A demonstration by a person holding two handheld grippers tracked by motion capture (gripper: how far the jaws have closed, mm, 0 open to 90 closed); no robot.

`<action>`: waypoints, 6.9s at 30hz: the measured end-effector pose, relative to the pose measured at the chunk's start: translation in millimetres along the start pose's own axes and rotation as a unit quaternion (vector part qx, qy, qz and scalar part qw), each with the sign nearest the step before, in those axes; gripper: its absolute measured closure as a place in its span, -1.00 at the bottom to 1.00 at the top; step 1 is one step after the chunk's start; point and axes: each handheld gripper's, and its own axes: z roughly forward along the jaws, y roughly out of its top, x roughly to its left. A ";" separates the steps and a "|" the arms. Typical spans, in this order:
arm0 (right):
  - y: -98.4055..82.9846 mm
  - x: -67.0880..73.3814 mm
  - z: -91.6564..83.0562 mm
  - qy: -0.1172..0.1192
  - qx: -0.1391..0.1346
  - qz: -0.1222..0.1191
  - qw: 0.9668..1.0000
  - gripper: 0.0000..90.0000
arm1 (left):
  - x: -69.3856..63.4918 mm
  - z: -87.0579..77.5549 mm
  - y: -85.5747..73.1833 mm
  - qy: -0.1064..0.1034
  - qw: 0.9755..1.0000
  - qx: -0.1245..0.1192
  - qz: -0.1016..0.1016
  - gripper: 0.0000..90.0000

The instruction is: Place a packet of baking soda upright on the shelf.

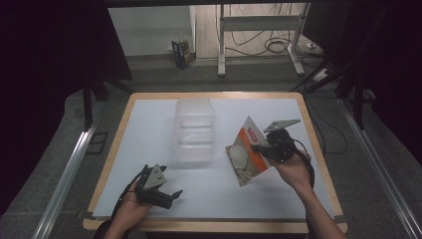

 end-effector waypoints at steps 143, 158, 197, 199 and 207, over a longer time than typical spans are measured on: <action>168.1 11.2 146.9 -0.002 -0.005 -0.110 0.994 -0.57 | -2.6 0.1 0.5 -0.011 1.000 -0.001 0.005 -0.94; 161.1 10.3 131.0 0.017 -0.018 -0.110 0.994 -0.67 | -2.2 -0.2 0.7 -0.014 1.000 -0.001 0.003 -0.94; 128.7 6.4 96.9 0.018 -0.034 -0.111 0.993 -0.99 | -1.7 0.1 0.4 -0.015 1.000 -0.001 0.001 -0.94; 124.8 5.5 95.1 0.016 -0.036 -0.108 0.993 -1.00 | -2.0 -0.3 0.7 -0.015 1.000 -0.002 0.002 -0.94; 113.4 3.7 91.3 0.016 -0.037 -0.104 0.994 -1.00 | -0.5 -1.2 0.6 -0.020 1.000 -0.009 -0.004 -0.94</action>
